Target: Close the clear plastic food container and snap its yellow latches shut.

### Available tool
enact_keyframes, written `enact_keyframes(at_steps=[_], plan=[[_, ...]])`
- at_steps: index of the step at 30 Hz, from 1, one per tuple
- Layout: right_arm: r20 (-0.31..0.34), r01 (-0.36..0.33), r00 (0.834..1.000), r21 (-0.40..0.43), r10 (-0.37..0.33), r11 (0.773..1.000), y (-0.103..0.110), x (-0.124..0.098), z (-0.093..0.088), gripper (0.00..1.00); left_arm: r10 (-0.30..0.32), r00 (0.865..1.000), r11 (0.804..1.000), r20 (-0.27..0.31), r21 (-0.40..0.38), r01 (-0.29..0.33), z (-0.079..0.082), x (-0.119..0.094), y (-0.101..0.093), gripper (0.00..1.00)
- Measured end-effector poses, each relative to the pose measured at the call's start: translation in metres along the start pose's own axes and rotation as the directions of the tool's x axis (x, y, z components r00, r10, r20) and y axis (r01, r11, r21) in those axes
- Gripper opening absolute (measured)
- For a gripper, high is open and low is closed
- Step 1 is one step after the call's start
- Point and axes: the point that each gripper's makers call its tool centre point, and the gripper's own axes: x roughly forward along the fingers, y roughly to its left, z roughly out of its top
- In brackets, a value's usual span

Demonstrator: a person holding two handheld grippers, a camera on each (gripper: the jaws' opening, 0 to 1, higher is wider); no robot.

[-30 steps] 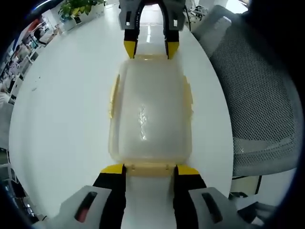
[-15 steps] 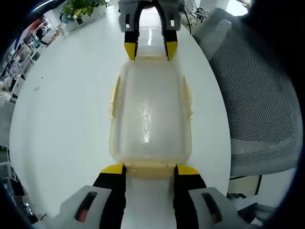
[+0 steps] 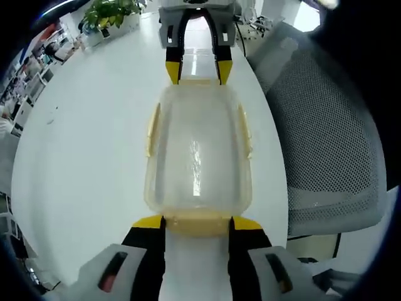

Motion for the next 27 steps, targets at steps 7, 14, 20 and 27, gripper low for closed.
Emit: enact_keyframes(at_steps=[7,14,20,27], plan=[[0.002,0.008,1.000,-0.005,-0.008,1.000,0.000,-0.012,0.010,0.36,0.010,1.000,1.000,-0.004,0.002,-0.010,0.001,-0.012,0.001,0.33],[-0.001,0.014,1.000,-0.012,-0.014,1.000,-0.001,-0.021,0.015,0.36,0.016,1.000,1.000,-0.001,-0.007,-0.016,0.002,-0.021,0.003,0.33],[-0.006,0.017,1.000,-0.009,-0.017,1.000,0.000,-0.025,0.018,0.36,0.016,1.000,1.000,-0.002,-0.004,-0.016,0.004,-0.027,0.002,0.33],[-0.012,0.015,1.000,-0.010,-0.016,1.000,0.000,-0.030,0.020,0.36,0.017,1.000,1.000,0.001,-0.006,-0.017,0.006,-0.032,0.001,0.33]])
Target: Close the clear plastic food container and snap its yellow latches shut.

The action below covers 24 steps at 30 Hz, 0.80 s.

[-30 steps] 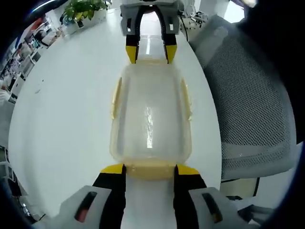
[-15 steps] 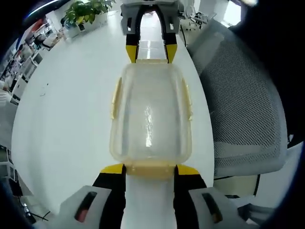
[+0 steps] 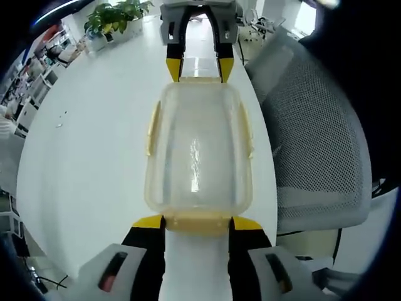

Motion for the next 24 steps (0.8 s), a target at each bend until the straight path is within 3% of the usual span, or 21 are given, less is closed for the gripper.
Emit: enact_keyframes(at_steps=[14,24], plan=[[-0.004,-0.010,1.000,-0.012,0.010,1.000,0.001,-0.005,-0.001,0.36,0.000,1.000,1.000,-0.002,-0.012,0.000,0.004,-0.004,-0.001,0.33],[-0.019,-0.009,1.000,-0.007,0.009,1.000,0.001,-0.009,-0.011,0.36,-0.002,1.000,1.000,0.006,-0.003,0.002,0.014,-0.001,0.000,0.33]])
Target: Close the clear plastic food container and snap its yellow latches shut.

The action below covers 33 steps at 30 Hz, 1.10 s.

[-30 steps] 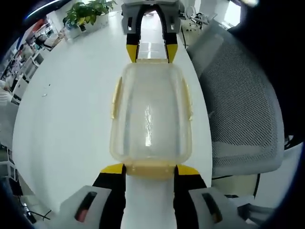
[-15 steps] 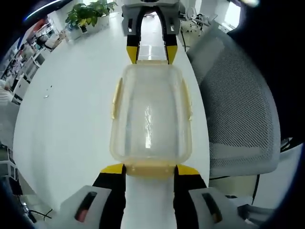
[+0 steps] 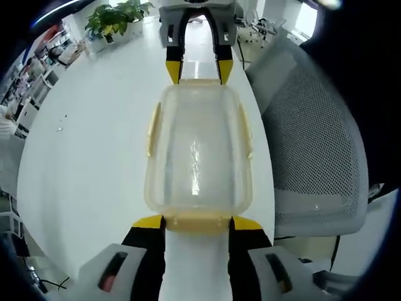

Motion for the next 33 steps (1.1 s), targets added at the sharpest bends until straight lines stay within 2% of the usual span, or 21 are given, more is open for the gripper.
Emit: enact_keyframes(at_steps=[16,24,33], plan=[[-0.007,0.002,1.000,0.003,-0.002,1.000,-0.003,-0.009,-0.026,0.36,-0.009,1.000,1.000,0.005,-0.016,0.009,0.024,0.014,0.002,0.33],[-0.010,-0.013,1.000,-0.013,0.013,1.000,-0.003,-0.016,-0.047,0.36,-0.007,1.000,0.999,0.015,-0.035,0.008,0.044,0.020,-0.001,0.33],[-0.007,-0.019,1.000,-0.015,0.019,1.000,-0.001,-0.023,-0.062,0.36,-0.001,1.000,0.999,-0.005,-0.036,0.001,0.060,0.027,-0.004,0.33]])
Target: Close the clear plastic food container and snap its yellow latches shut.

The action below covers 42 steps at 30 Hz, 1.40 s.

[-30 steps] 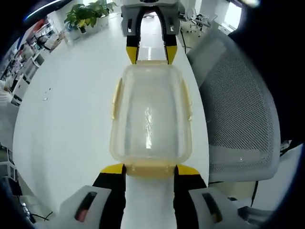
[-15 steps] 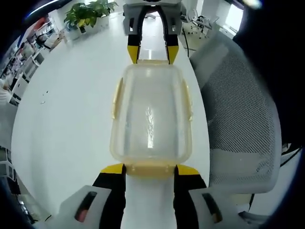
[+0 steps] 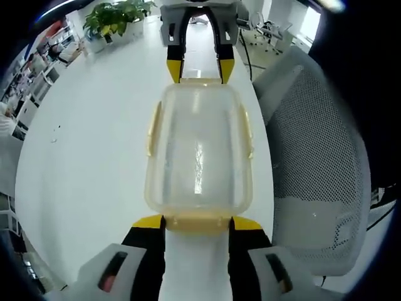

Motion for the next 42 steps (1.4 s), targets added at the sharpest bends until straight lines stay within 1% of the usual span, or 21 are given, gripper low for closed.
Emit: enact_keyframes(at_steps=[5,13,25,28,34,42], plan=[[0.005,0.004,1.000,0.004,-0.004,1.000,0.002,-0.005,-0.009,0.36,0.000,1.000,1.000,-0.007,0.005,0.000,0.010,0.002,-0.001,0.33],[0.016,0.014,1.000,0.006,-0.014,1.000,0.003,-0.010,-0.025,0.36,-0.001,1.000,1.000,-0.002,0.008,0.001,0.026,0.006,-0.002,0.33],[0.013,0.014,1.000,0.015,-0.014,1.000,0.004,-0.018,-0.047,0.36,-0.010,1.000,1.000,0.001,0.019,0.010,0.047,0.014,-0.003,0.33],[0.007,0.017,1.000,0.015,-0.017,1.000,0.004,-0.020,-0.054,0.36,-0.002,1.000,1.000,0.007,0.030,0.002,0.056,0.016,-0.002,0.33],[0.009,0.014,1.000,0.019,-0.014,1.000,0.003,-0.024,-0.065,0.36,-0.002,1.000,1.000,0.007,0.025,0.002,0.066,0.020,-0.003,0.33],[0.011,0.013,1.000,-0.001,-0.013,1.000,0.002,-0.029,-0.078,0.36,-0.004,1.000,1.000,0.016,0.012,0.003,0.079,0.027,-0.004,0.33]])
